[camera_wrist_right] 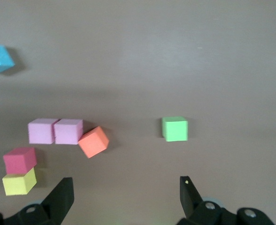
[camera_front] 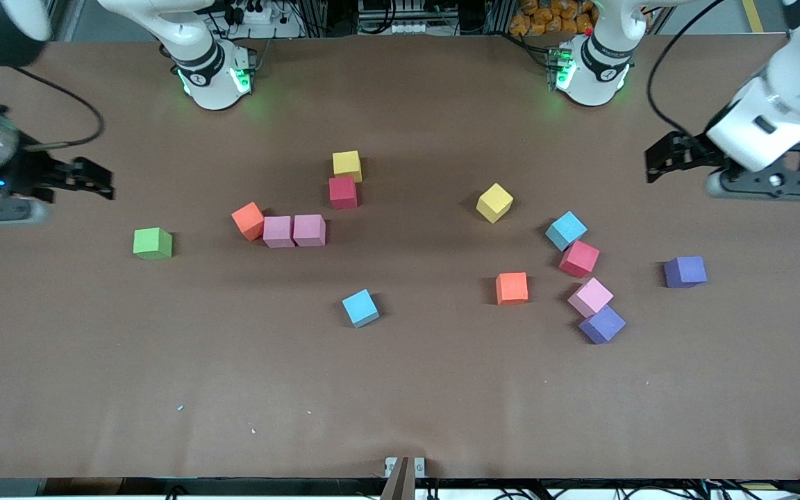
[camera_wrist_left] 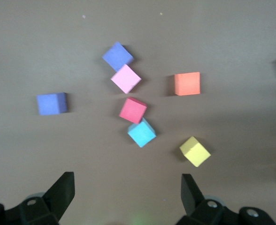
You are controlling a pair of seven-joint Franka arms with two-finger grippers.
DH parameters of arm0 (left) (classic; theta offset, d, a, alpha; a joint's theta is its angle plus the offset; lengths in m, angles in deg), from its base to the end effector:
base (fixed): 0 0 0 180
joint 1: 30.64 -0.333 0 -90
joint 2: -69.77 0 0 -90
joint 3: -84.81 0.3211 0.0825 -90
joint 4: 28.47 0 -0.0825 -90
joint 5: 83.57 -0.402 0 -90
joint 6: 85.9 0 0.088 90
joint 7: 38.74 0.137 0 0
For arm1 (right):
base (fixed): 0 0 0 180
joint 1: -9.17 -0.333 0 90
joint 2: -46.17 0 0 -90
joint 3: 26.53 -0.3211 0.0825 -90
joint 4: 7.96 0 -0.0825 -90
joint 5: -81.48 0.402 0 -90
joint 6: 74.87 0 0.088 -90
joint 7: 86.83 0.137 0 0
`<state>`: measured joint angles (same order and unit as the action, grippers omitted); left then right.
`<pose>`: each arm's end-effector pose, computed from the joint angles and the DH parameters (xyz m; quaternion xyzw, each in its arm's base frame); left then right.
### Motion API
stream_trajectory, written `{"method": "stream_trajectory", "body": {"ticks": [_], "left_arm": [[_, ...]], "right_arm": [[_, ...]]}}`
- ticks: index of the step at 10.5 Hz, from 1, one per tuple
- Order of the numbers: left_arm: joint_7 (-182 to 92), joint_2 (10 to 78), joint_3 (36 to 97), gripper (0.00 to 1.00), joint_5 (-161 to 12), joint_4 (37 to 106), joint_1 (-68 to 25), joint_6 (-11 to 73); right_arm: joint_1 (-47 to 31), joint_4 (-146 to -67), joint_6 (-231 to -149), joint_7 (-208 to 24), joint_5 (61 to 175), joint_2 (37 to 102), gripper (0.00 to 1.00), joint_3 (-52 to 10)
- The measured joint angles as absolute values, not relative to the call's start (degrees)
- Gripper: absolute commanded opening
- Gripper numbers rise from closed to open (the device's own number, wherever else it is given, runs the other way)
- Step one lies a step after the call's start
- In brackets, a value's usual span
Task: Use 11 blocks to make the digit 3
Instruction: 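Reach the right gripper to a yellow cube while the left gripper reaches another, then grasp the yellow cube with the right gripper while the left gripper grasps one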
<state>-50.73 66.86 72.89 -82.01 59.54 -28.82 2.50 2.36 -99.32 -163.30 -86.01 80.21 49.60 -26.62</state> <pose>0.5666 -0.1396 0.5855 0.9995 -0.0153 -0.0251 0.0136 0.5775 0.0668 0.5514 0.9970 0.0533 -0.0546 0.0147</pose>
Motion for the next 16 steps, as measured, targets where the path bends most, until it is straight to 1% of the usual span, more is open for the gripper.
{"method": "stream_trajectory", "body": {"ticks": [4, 7, 10, 12, 14, 16], "left_arm": [[-70.0, 65.1, 66.7, 1.00, -81.5, 67.2, -28.4, 11.7], [-79.0, 64.4, 65.5, 1.00, -81.4, 75.8, -28.4, 17.7], [-91.5, 62.6, 61.1, 1.00, -81.4, 80.3, -27.3, 21.4], [-95.4, 61.8, 59.8, 1.00, -81.4, 83.9, -27.1, 24.9], [-98.0, 60.5, 59.6, 1.00, -81.4, 85.8, -26.7, 26.5], [-102.2, 59.7, 59.6, 1.00, -82.3, 90.5, -25.6, 31.5]], "right_arm": [[-5.9, -105.5, -170.1, -76.6, 80.9, 50.4, 1.00, -26.8], [-8.8, -110.8, -176.2, -75.8, 85.5, 51.2, 1.00, -26.8], [-12.9, -113.3, -176.6, -72.2, 86.2, 52.5, 1.00, -26.7], [-17.8, -114.8, -177.7, -65.2, 86.3, 53.0, 1.00, -26.8], [-21.7, -118.3, -182.7, -60.1, 86.3, 53.1, 1.00, -26.8], [-25.7, -124.6, -192.9, -54.3, 86.3, 53.5, 1.00, -26.8]]}}
